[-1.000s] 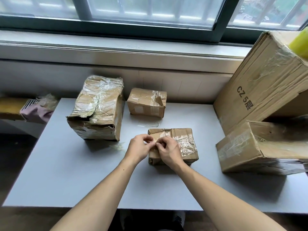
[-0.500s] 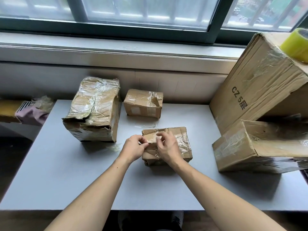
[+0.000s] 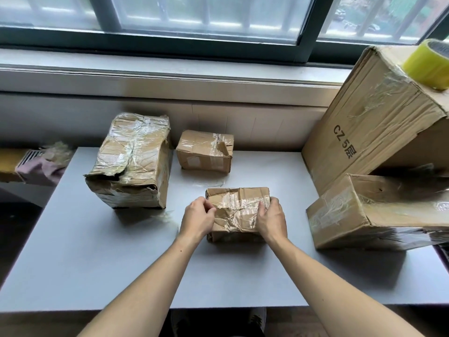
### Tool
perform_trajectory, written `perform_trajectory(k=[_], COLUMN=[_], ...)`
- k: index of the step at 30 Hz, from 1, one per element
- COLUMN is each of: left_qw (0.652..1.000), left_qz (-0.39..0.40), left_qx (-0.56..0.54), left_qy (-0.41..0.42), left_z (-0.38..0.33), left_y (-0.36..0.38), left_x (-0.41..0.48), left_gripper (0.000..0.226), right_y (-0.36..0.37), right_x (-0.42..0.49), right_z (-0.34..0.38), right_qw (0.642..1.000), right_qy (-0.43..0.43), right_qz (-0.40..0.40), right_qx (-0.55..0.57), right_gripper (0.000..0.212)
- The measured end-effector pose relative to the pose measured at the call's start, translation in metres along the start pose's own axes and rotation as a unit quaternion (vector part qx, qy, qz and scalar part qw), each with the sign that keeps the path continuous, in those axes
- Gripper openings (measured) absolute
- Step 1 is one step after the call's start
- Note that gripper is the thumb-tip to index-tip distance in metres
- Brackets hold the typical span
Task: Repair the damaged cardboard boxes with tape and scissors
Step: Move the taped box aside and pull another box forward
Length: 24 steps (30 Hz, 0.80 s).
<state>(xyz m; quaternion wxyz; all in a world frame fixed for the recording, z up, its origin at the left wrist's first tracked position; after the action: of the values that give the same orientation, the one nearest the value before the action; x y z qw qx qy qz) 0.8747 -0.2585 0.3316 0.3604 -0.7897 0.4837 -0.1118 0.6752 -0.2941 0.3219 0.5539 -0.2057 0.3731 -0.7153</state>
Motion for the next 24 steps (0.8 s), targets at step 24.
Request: perform_trajectory(k=[24], left_qw=[0.998], left_qz=[0.002], left_qx=[-0.008], left_qy=[-0.068], left_z=[-0.004], left_y=[-0.009], left_x=[0.005], left_gripper=[0.025], right_y=[0.004], right_x=[0.004], right_z=[-0.009], right_qw=[0.998], right_qy=[0.033], right_qz=[0.022], right_qx=[0.05], right_gripper=[0.031])
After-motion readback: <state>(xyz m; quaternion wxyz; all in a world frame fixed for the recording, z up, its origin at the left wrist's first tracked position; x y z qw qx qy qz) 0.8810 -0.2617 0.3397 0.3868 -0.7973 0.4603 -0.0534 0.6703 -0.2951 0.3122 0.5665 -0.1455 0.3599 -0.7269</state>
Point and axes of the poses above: each hand's wrist, its own x-axis towards the middle knuckle, its own y-axis out of the palm, z = x × y, the point moved 2 cm from there along x, towards the middle knuckle, and after that the axes turned 11 degrees about -z, right-handed, at the moved point
